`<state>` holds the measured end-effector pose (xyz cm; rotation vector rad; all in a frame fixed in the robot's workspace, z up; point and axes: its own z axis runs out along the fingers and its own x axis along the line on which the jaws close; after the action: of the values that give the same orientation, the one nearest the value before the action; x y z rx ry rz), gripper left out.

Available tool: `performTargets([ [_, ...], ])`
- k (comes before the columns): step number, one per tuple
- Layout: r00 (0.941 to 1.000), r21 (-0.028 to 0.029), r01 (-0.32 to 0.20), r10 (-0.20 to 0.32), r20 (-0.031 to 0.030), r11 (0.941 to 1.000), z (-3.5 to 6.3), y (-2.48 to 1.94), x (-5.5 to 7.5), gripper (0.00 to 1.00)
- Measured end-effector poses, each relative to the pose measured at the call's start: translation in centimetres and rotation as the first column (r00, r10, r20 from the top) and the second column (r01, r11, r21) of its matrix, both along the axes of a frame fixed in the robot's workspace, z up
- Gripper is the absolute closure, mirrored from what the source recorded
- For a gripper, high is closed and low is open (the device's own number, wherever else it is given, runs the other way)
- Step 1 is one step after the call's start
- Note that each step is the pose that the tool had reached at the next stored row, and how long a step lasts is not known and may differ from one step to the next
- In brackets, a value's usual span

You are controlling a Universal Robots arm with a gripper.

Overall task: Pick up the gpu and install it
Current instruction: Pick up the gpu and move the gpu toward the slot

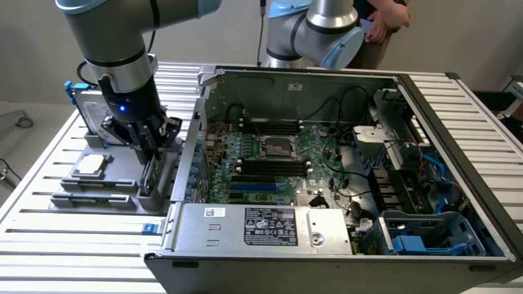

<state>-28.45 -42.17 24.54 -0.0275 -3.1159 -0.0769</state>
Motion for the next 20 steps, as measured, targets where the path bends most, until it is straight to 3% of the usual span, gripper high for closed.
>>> performTargets([
  [13,1.0,0.0003,0.0,0.0,0.0004,1.0,0.09,0.01,0.0,0.74],
  [20,1.0,0.0006,0.0,0.0,0.0,1.0,2.97,0.02,0.0,0.74],
])
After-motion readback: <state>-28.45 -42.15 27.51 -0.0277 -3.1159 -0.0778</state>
